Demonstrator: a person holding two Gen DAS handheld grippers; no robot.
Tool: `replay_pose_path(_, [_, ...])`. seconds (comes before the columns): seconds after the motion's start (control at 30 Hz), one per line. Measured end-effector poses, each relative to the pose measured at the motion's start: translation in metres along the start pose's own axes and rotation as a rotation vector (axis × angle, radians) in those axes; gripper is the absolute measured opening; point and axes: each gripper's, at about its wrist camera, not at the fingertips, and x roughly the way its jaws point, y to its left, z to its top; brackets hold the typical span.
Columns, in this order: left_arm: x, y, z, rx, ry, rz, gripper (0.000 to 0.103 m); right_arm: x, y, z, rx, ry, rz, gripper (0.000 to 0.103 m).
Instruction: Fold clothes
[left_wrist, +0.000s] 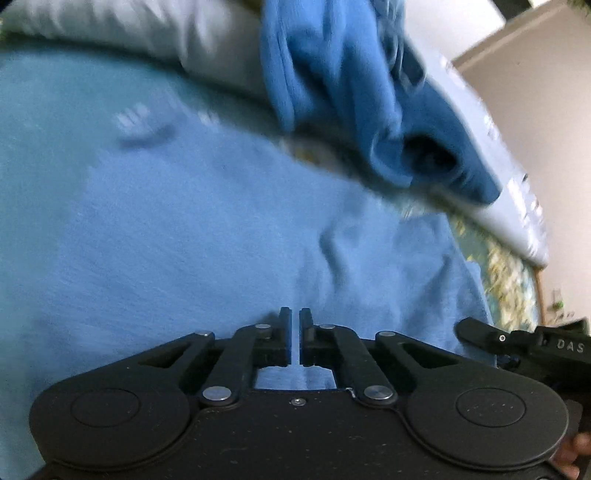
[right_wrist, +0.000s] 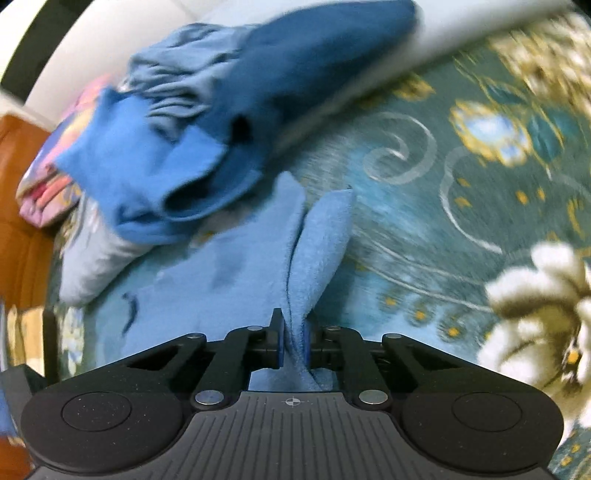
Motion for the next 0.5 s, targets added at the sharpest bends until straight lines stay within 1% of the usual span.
replay_pose_path(0.07, [-0.028,0.02,-0.002,-0.039,-0.056,-0.002,0.003,-0.006,0.029,0.001,-0.063,-0.002,0.008,0.007])
replay_pose_path(0.13, [-0.056,0.045,-0.006,-0.086,-0.096,0.045,0.003,-0.006,0.061,-0.001,-0.13,0.0,0.023,0.007])
replay_pose_path(0.23, [-0.092,0.083,-0.015,-0.164,-0.143,0.117,0.003,0.006,0.106,-0.009,-0.203,0.02,0.074,0.007])
replay_pose_path(0.3, [-0.113,0.106,-0.022,-0.22,-0.165,0.155,0.003,0.022,0.134,-0.018,-0.255,0.051,0.112,0.007])
replay_pose_path(0.4, [-0.134,0.132,-0.035,-0.285,-0.188,0.194,0.003,0.057,0.166,-0.037,-0.3,0.123,0.126,0.007])
replay_pose_path(0.5, [-0.146,0.145,-0.046,-0.323,-0.198,0.209,0.004,0.089,0.185,-0.056,-0.333,0.179,0.083,0.007])
